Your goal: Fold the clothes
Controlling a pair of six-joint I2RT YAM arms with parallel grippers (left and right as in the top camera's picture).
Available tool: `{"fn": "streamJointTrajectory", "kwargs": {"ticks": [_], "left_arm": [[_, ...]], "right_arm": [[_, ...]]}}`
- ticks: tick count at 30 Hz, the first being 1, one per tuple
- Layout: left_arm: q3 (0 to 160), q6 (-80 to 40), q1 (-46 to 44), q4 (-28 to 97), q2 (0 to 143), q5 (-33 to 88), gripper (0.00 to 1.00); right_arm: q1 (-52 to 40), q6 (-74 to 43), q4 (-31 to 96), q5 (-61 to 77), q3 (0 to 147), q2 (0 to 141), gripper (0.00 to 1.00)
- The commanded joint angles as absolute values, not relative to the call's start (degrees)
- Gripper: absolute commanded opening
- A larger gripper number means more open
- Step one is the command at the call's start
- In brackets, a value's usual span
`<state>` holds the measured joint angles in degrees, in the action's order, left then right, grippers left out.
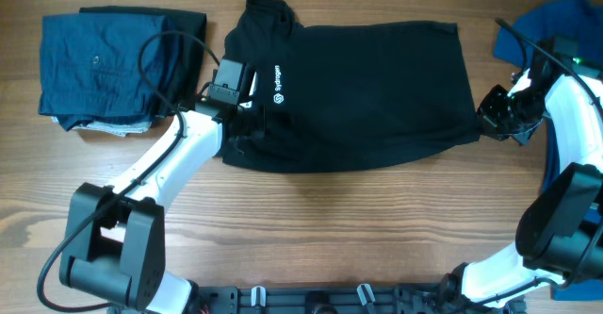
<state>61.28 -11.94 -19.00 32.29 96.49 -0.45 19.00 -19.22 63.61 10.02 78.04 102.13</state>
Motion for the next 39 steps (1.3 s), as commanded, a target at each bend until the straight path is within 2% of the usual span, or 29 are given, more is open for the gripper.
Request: {"fn": "streamJointTrajectory", "kwargs": {"ticks": [1,7,13,16,18,19,20,29,39], "left_arm": [[62.3,-15.9,-18.9,32.3,96.8,2.7,0.45],[62.2,-18.2,-18.8,33.2,97.6,0.3,0.35],[62.2,-21.6,-18.8,33.2,100.5,-0.3,0.35],[62.2,-23.0,-18.8,32.9,102.0,-0.3,0.32],[62.2,-23.0,-18.8,32.8,102.0,-0.3,0.22],[62.3,-23.0,-18.8,32.8,101.8,-0.3,0.08],[62.6,-23.1,-18.8,33.2,101.5,-0.3,0.04],[66.5,-23.2,-18.5,37.1,96.3,-5.1,0.04],[66.5,-23.5,-13.0,38.4,95.3,-5.0,0.04]], "right_arm": [[18.9,-19.4,63.5,8.6,79.2,102.9,0.04],[18.9,-19.2,63.5,8.6,79.2,102.9,0.04],[18.9,-18.1,63.5,8.4,79.2,102.9,0.04],[18.9,-18.1,63.5,8.4,79.2,102.9,0.04],[18.9,-18.1,63.5,8.4,79.2,102.9,0.04],[18.9,-18.1,63.5,8.4,79.2,102.9,0.04],[18.9,-18.2,63.5,8.0,79.2,102.9,0.04],[18.9,-18.0,62.8,6.5,79.2,102.9,0.04],[18.9,-16.5,60.0,6.5,79.2,102.9,0.04]]}}
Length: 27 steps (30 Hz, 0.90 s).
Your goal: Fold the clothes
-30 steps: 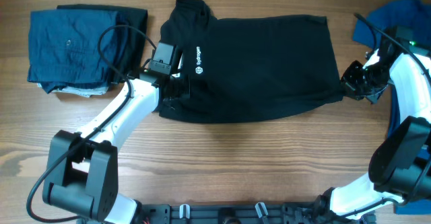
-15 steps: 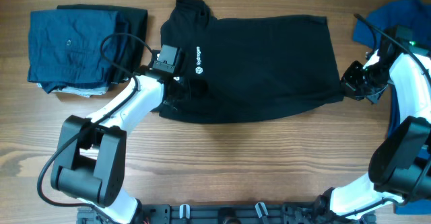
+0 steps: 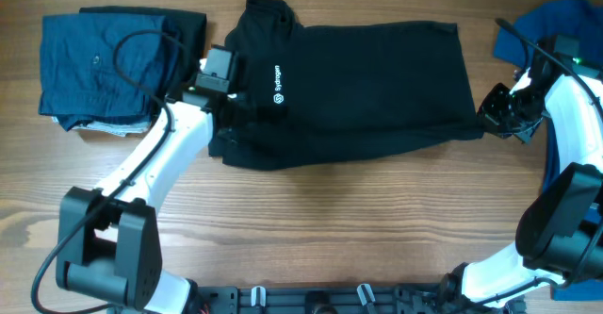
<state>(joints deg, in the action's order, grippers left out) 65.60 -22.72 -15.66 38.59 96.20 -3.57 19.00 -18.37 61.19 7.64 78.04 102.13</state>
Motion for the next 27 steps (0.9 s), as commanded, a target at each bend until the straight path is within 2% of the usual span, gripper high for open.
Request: {"fn": "streamJointTrajectory", "kwargs": {"ticks": [1,13,27], "left_arm": [[66.5,-23.4,-12.3,38.2,95.3,-5.0,0.04],[66.4,-23.4,-8.5,34.7,95.6,-5.0,0.04],[66.3,-23.4,-8.5,33.8,95.8,-5.5,0.04]], "right_arm": [[18.9,-16.5,59.5,6.5,79.2,102.9,0.04],[18.3,-13.4,52.9,10.5,78.5,103.0,0.04],[11.5,-14.1,43.5,7.0,76.0,108.9,0.04]]}}
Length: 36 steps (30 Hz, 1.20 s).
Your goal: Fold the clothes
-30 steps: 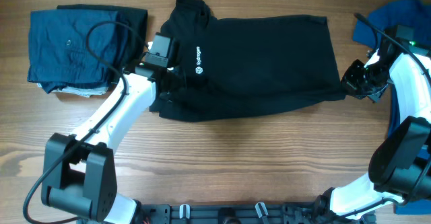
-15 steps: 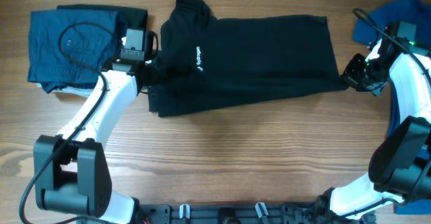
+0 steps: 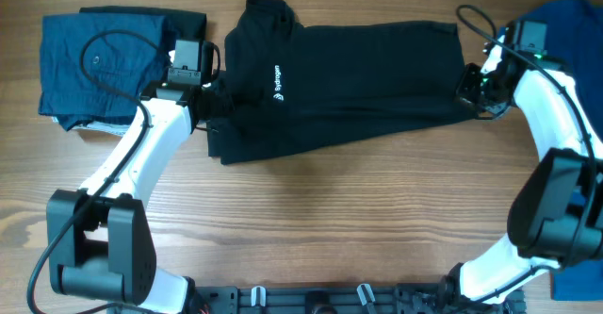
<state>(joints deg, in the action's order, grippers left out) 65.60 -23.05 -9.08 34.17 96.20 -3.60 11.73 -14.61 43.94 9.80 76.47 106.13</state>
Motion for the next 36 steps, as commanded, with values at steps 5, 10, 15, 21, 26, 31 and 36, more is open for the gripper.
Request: {"fn": "streamJointTrajectory", "kwargs": {"ticks": [5,10,15,21,26,31,36], "left_arm": [[66.3,-22.9,-8.5,33.8,96.1,-7.4,0.04],[66.3,-23.0,-8.5,34.3,98.5,-7.4,0.04],[66.3,-22.9,-8.5,34.5,102.0,-7.4,0.04],[66.3,-22.9,-8.5,33.4,101.5,-7.4,0.04],[66.3,-23.0,-8.5,33.4,101.3,-6.7,0.04],[66.3,-23.0,-8.5,33.4,101.3,-6.7,0.04],[66.3,-23.0,-8.5,33.4,101.3,-6.7,0.04]], "right_arm": [[11.5,-15.5,43.4,3.0,76.0,111.7,0.04],[11.5,-15.2,42.9,2.5,76.0,113.1,0.04],[11.5,-15.2,42.6,2.5,76.0,113.2,0.04],[12.4,-15.0,41.7,2.9,76.7,113.0,0.04],[14.0,-15.0,41.5,7.0,78.6,111.9,0.04],[16.0,-18.9,41.1,11.1,80.1,111.6,0.04],[18.1,-23.1,38.4,11.6,80.1,111.6,0.04]]}}
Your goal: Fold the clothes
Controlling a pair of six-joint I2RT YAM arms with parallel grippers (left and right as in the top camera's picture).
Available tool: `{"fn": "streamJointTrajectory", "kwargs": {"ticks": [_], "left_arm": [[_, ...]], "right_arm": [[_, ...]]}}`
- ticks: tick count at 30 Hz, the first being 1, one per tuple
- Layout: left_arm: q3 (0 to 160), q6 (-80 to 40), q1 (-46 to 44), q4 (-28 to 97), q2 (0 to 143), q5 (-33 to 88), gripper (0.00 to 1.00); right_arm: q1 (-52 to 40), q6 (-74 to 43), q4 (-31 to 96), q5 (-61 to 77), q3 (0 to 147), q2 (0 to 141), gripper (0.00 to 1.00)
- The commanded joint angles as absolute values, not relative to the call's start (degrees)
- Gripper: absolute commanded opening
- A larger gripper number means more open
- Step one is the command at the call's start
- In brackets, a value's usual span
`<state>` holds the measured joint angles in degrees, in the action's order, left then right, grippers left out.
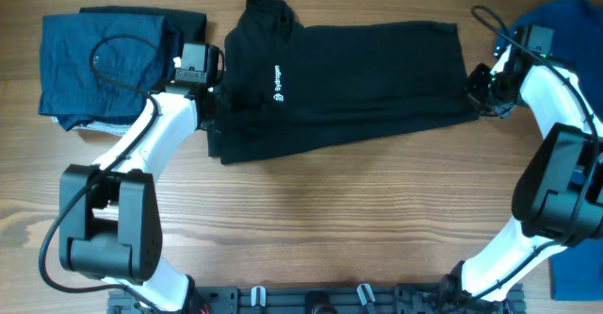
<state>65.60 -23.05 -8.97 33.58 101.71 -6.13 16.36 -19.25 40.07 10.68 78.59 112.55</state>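
A black shirt [358, 78] with a small white logo lies flat across the middle of the wooden table [311, 229], collar to the left. My left gripper [213, 105] sits at the shirt's left edge and looks pinched on the cloth, though its fingers are hard to make out against the black. At the shirt's lower right corner, my right gripper [477, 93] also looks closed on the fabric edge.
A folded stack of dark blue clothes [94, 64] lies at the far left, close behind my left arm. A blue garment [556, 22] lies at the back right behind my right arm. More blue cloth [577, 290] shows at the front right corner.
My right gripper has shifted a little right and toward the front, and the shirt's right edge has gone with it. The left gripper has barely moved. The shirt looks slightly tauter.
First my left gripper was over the shirt near its logo and my right at the lower right corner, with the front hem low. Then the left stood further left. Later the right corner and hem lay further back, narrowing the shirt, which both grippers now hold at its ends.
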Motion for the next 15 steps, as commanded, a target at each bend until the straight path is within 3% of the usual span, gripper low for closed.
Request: {"fn": "streamJointTrajectory", "kwargs": {"ticks": [1,15], "left_arm": [[66.3,-23.0,-8.5,33.4,101.3,-6.7,0.04],[66.3,-23.0,-10.0,33.3,101.4,-6.5,0.04]], "right_arm": [[18.3,-23.5,38.0,11.5,80.0,111.6,0.04],[18.6,-25.8,35.7,9.4,79.7,111.7,0.04]]}}
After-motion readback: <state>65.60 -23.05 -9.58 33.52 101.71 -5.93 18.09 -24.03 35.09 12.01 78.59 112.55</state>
